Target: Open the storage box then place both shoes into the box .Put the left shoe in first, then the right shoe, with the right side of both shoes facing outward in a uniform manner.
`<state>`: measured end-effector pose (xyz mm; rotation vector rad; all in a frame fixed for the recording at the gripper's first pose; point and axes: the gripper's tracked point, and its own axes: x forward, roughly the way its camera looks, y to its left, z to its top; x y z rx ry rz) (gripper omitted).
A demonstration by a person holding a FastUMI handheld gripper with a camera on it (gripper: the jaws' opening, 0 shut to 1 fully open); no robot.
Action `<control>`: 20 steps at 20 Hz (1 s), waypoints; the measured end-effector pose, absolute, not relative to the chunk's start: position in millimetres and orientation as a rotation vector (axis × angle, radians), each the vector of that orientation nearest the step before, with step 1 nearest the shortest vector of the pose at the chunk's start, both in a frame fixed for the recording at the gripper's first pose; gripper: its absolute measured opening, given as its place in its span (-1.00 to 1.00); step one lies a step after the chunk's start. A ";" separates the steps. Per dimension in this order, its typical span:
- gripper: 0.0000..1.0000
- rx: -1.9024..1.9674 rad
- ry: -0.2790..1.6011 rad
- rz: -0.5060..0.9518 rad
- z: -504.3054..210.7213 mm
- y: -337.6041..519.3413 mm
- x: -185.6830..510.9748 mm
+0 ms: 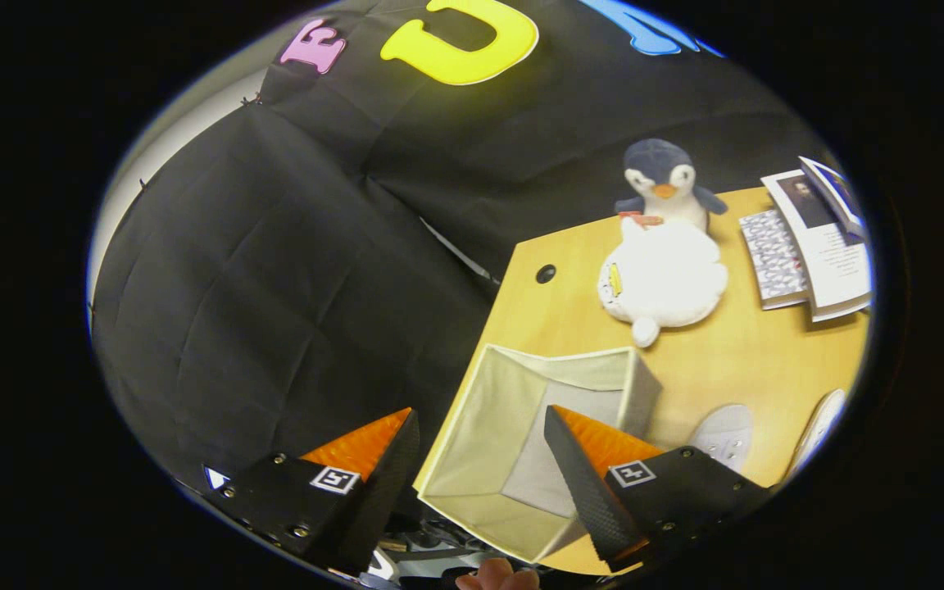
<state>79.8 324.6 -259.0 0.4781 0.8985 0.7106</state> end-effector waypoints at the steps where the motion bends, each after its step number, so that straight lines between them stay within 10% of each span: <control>1: 0.93 0.461 0.884 0.688 -260.3 308.3 80.0; 20: 0.94 -0.060 1.328 0.479 -457.4 144.1 9.5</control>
